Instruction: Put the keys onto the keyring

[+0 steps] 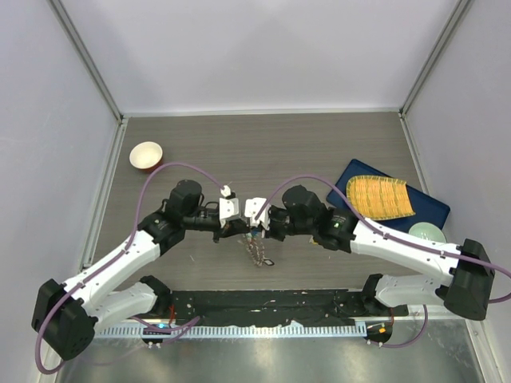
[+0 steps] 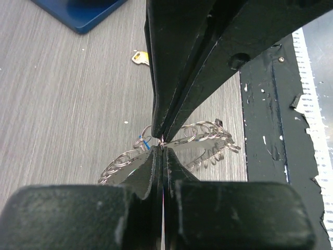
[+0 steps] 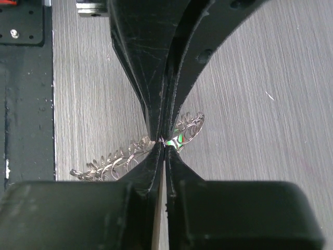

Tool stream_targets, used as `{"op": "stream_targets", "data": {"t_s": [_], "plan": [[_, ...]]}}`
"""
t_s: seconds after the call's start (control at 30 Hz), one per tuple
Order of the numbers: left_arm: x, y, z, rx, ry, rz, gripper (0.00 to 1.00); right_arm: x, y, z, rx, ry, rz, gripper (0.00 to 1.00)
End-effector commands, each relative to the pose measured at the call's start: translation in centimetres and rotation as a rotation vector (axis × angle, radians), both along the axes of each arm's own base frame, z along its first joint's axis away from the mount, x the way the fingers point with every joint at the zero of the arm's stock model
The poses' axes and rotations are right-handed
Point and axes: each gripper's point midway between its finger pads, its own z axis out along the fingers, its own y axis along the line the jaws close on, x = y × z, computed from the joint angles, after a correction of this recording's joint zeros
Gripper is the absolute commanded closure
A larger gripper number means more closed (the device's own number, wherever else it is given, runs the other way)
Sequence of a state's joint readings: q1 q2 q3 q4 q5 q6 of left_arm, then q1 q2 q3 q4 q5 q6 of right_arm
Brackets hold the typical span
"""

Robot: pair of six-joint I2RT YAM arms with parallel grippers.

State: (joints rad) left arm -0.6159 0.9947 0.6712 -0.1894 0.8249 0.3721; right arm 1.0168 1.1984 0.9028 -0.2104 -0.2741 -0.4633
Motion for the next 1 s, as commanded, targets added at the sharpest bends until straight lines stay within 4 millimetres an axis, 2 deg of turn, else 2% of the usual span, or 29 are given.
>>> {"op": "stream_targets", "data": {"t_s": [0.0,0.03,0.07,0.13,0.17,0.2,0.27,0.3,0.37,0.4,0.6,0.8,0.97], "plan": [[0.2,-0.9,3.1,-0.104,-0.096,0.013,1.00,1.0,0.3,5.9,0.226,-0.049,-0.099,0.86],[0.2,-0.8,3.3,-0.123,-0.081,0.035,1.00,1.7,-0.2,6.3,0.248,-0.057,-0.161,0.73],[0.5,-0.8,3.4,-0.151,-0.107,0.058,1.00,2.0,-0.3,7.2,0.292,-0.070,-0.172,0.69],[0.4,-0.5,4.4,-0.209,-0.108,0.099,1.00,1.7,-1.2,7.5,0.335,-0.064,-0.188,0.59],[0.6,-0.5,4.6,-0.246,-0.129,0.116,1.00,1.9,-1.3,8.3,0.376,-0.069,-0.192,0.57],[0.4,-0.3,5.3,-0.279,-0.146,0.127,1.00,1.8,-1.6,7.6,0.379,-0.056,-0.189,0.56],[0.3,-0.3,5.6,-0.324,-0.140,0.145,1.00,1.1,-1.7,8.2,0.432,-0.025,-0.147,0.56],[0.3,-0.2,5.8,-0.339,-0.143,0.146,1.00,1.4,-2.1,7.7,0.433,-0.013,-0.148,0.56],[0.1,-0.3,5.8,-0.360,-0.145,0.144,1.00,0.6,-2.1,8.0,0.467,0.014,-0.088,0.56],[0.0,-0.3,6.0,-0.370,-0.146,0.141,1.00,0.5,-2.3,7.2,0.463,0.029,-0.077,0.56],[-0.2,-0.2,6.5,-0.393,-0.176,0.127,1.00,-0.9,-2.2,5.9,0.460,0.062,0.023,0.61],[-0.6,-0.4,6.6,-0.387,-0.175,0.093,1.00,-1.1,-1.9,5.3,0.444,0.070,0.061,0.67],[-0.8,-0.7,6.9,-0.385,-0.172,0.070,1.00,-0.8,-1.7,4.8,0.437,0.075,0.060,0.68]]}}
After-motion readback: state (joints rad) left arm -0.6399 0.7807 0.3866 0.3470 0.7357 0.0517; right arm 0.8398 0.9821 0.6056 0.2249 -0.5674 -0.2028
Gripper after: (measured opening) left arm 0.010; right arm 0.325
